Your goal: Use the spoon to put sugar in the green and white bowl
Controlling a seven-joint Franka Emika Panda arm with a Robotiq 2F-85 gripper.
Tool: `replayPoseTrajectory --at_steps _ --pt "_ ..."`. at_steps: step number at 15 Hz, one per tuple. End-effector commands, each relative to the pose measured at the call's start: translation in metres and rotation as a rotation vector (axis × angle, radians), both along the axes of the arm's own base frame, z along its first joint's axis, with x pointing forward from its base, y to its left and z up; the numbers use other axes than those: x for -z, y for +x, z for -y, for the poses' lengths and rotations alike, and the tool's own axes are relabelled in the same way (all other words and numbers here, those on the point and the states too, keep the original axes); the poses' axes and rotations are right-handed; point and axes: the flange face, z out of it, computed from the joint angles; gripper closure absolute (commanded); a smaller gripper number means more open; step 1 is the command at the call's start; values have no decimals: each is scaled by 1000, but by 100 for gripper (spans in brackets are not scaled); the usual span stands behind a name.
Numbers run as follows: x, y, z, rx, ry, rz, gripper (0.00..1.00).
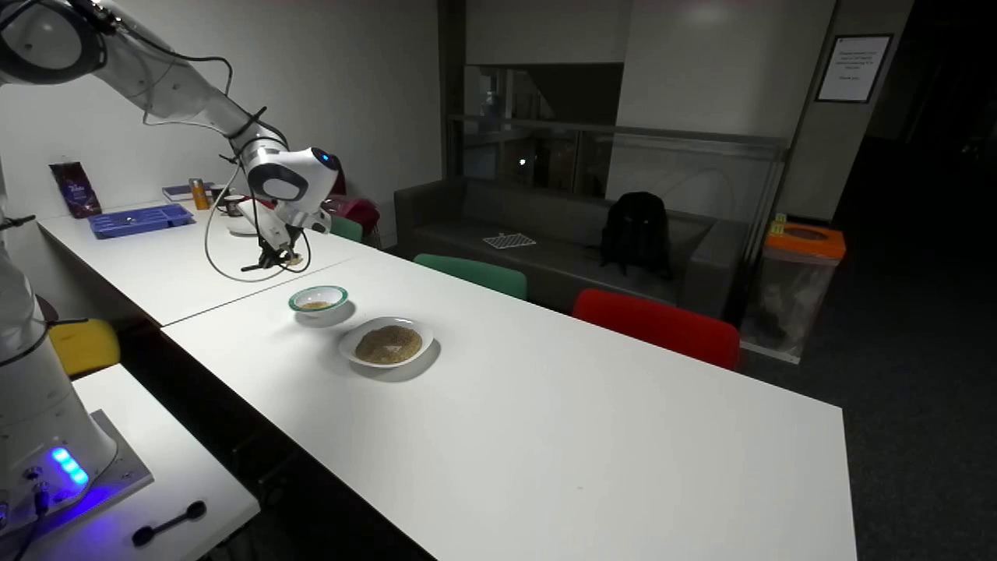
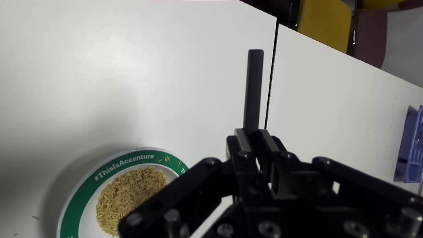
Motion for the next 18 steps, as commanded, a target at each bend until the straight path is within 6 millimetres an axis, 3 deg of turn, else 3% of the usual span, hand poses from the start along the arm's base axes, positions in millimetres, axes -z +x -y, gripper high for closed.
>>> replayPoseTrajectory --at_steps 1,12,18 --pt "1 -2 7 -8 63 -1 97" --pt "15 -2 27 -9 147 -17 97" --pt "26 -1 27 -8 163 -46 97"
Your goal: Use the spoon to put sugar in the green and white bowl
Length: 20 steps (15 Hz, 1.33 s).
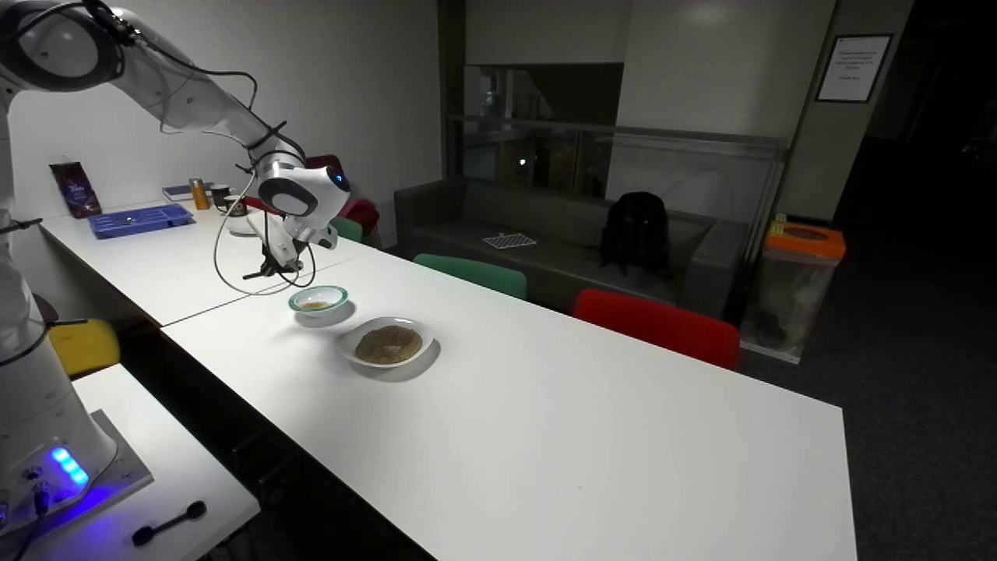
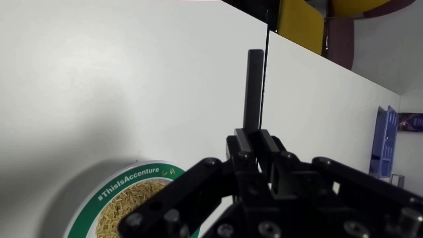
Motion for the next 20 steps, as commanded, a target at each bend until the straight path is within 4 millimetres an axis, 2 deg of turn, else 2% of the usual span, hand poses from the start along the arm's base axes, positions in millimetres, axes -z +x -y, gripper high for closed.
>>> replayPoseTrajectory --at_steps 1,20 --pt "-1 1 3 -10 72 -16 97" --pt "18 12 15 2 276 -110 97"
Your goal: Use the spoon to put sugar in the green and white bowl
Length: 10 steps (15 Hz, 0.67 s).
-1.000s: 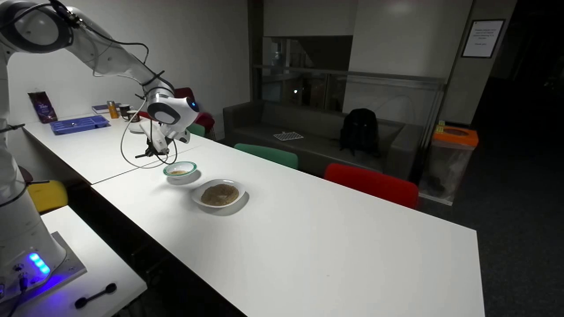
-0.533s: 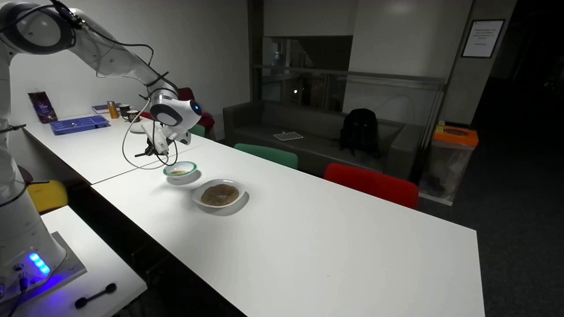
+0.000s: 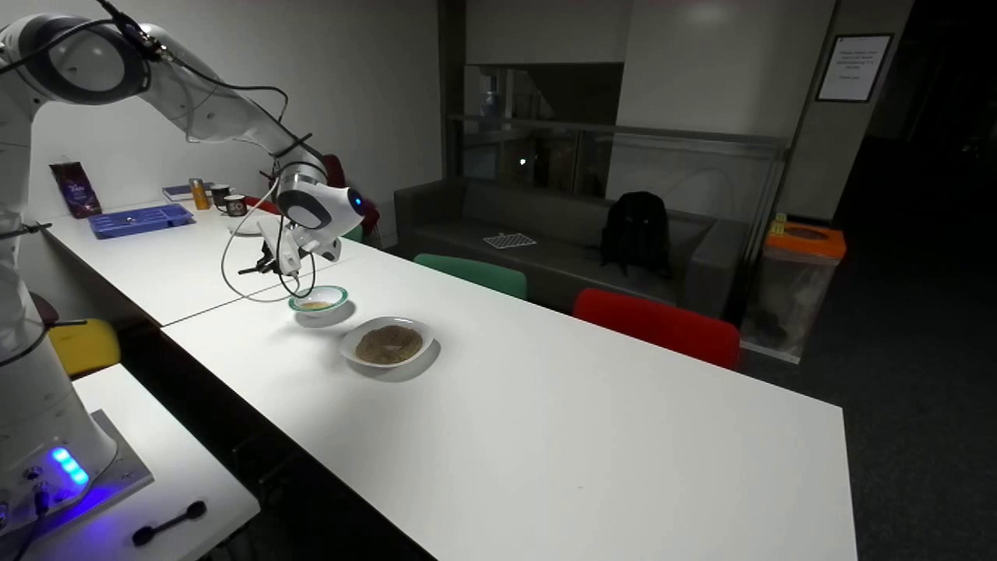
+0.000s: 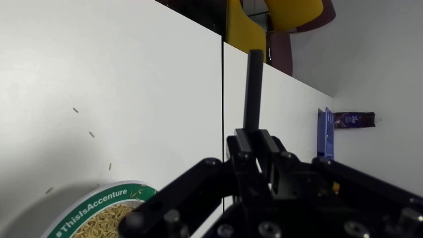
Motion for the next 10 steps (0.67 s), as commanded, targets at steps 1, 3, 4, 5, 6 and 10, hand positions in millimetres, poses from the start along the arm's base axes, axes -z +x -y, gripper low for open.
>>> replayPoseTrajectory --at_steps 1,3,4,5,6,10 --pt "-1 8 4 0 86 -15 97" --pt "0 9 5 1 109 -24 97" --pt "0 10 5 2 115 -25 97" --pt "1 10 5 2 115 -26 97" --pt "1 10 4 -4 103 -17 97" --pt "-2 10 2 -18 118 -1 97"
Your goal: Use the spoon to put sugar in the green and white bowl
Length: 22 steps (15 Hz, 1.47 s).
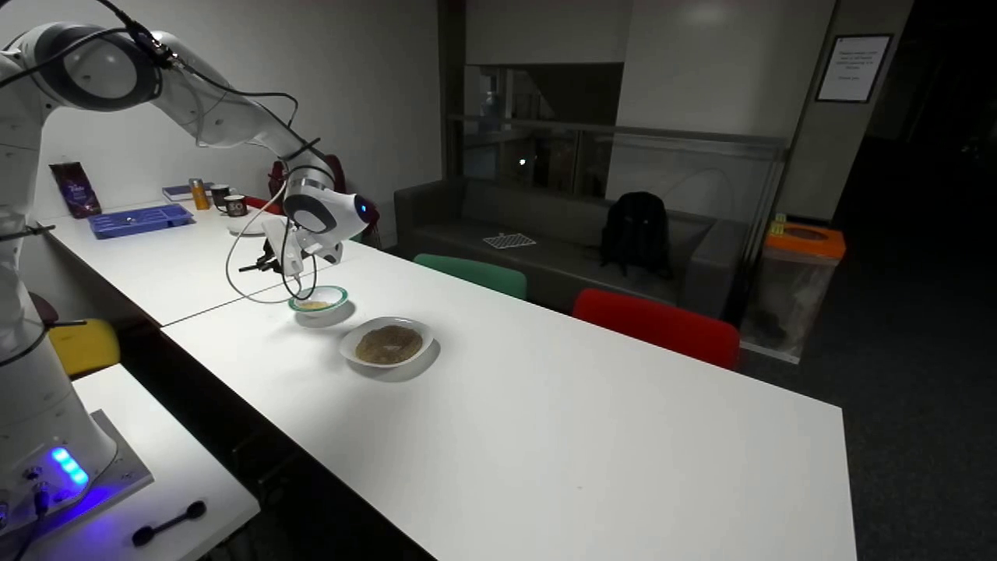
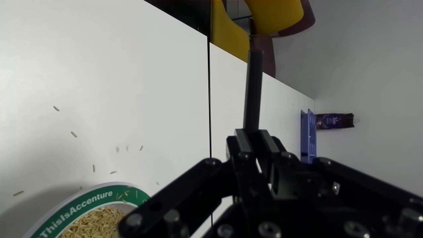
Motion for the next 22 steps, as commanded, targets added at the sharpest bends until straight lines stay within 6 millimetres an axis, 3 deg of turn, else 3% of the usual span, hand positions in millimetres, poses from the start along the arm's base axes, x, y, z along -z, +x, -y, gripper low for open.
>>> replayPoseTrajectory --at_steps 1,12,22 --pt "-8 4 2 -12 61 18 97" --pt "0 7 19 -36 123 2 97" --pt "22 34 39 -16 170 -44 97"
